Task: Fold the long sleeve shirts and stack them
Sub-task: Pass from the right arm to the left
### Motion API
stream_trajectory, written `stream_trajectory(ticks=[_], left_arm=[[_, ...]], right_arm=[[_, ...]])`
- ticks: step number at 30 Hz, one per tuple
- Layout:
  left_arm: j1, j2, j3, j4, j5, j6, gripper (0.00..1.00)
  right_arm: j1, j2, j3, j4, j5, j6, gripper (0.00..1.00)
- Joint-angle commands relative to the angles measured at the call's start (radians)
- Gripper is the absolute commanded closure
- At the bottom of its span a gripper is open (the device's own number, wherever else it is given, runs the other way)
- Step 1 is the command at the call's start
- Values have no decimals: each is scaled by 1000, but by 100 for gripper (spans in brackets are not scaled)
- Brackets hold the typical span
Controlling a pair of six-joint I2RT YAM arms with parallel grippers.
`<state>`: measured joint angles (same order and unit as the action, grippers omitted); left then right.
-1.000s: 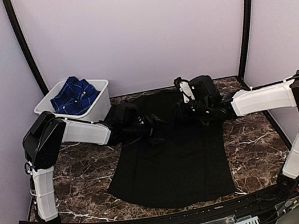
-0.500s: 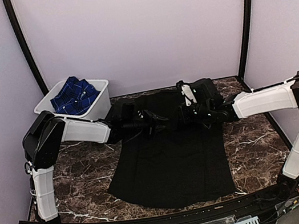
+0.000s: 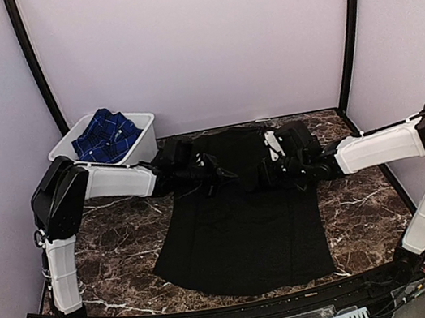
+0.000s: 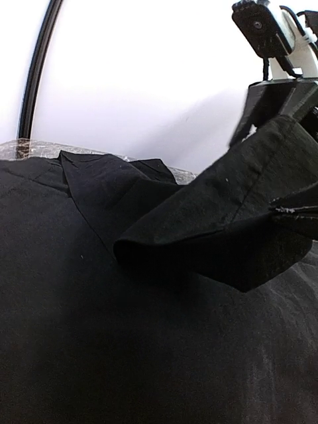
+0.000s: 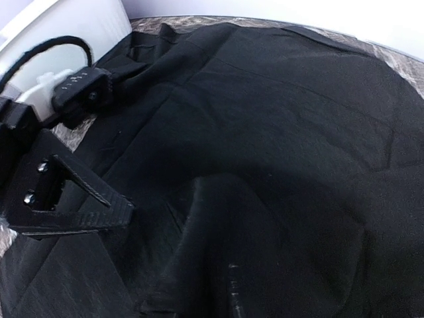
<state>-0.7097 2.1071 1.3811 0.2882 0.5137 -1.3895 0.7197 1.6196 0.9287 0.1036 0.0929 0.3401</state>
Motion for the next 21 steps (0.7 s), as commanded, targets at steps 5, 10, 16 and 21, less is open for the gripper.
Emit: stream_trajectory(ticks=[5,10,16,21], left_arm=[[28,-143,197,-369,-18,346,100],[34,-170,332,-547,-67,524,100],[64,-172,485,-657,-98,649,100],[98,-166,583,-716,-108,706,100]], right_arm=[[-82,-133,3,-198,115,77,26],[-189,-181,-17,-269,146,172,22],[-319,-162,-22,-278,89,242,23],[-407,-80,4,-233,10,252,24]])
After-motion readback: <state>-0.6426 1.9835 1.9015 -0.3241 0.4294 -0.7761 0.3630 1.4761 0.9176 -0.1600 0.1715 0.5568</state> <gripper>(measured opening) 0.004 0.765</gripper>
